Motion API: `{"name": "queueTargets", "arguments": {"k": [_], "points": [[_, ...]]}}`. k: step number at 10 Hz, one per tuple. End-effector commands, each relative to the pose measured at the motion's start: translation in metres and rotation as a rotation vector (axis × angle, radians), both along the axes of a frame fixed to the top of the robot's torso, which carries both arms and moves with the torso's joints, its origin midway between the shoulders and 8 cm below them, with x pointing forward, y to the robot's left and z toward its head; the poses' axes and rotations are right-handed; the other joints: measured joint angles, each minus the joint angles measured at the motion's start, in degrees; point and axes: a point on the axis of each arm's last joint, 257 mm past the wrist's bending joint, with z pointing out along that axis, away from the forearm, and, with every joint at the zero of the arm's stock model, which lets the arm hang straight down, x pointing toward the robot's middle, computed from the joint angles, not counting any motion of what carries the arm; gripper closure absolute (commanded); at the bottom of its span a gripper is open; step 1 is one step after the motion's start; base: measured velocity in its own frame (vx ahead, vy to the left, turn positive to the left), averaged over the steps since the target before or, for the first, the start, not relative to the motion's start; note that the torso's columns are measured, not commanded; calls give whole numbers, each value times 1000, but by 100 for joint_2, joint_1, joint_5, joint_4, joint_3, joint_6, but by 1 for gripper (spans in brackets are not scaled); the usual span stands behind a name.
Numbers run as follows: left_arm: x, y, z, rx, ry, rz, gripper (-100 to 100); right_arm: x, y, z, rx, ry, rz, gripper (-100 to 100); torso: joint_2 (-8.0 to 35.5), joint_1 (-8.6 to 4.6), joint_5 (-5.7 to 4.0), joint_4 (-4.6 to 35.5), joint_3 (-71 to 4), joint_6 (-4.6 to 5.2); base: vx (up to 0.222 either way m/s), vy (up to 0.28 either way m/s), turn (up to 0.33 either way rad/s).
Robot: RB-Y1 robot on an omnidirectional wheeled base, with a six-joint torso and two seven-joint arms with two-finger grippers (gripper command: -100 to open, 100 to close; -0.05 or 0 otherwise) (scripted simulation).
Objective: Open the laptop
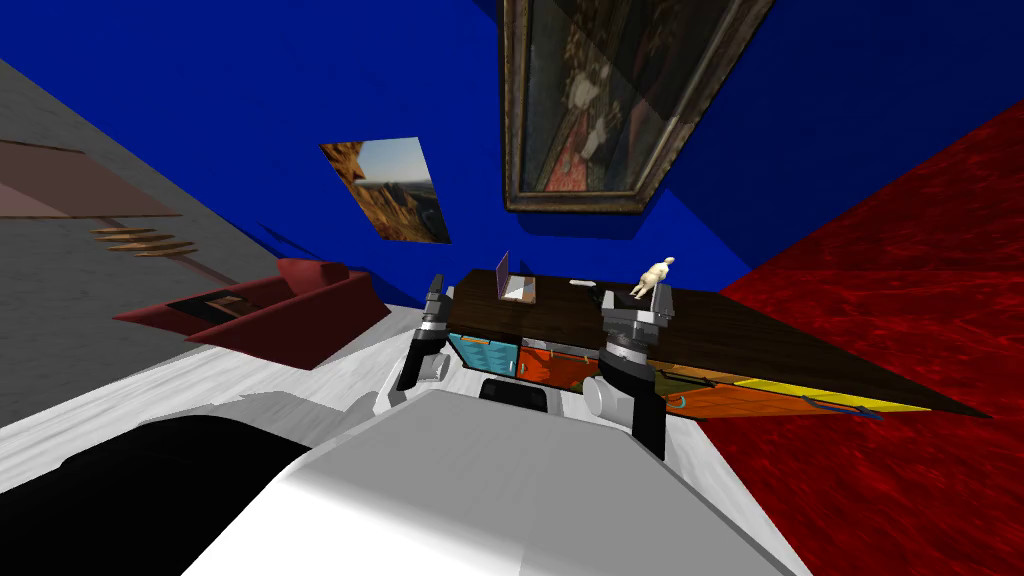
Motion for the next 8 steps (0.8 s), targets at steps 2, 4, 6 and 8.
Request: {"name": "queueTargets", "arguments": {"k": [2,4,6,8], "points": [[0,0,0,0,0,0,0,0,0,0,0,0,0,0,597,0,0,600,-1200,0,0,0,0],[0,0,0,0,0,0,0,0,0,0,0,0,0,0,1422,0,0,1424,-2850,0,0,0,0],[0,0,0,0,0,0,0,0,0,0,0,0,0,0,2269,0,0,2268,-4536,0,0,0,0],[0,0,0,0,0,0,0,0,0,0,0,0,0,0,3116,0,0,3114,-6227,0,0,0,0]]}}
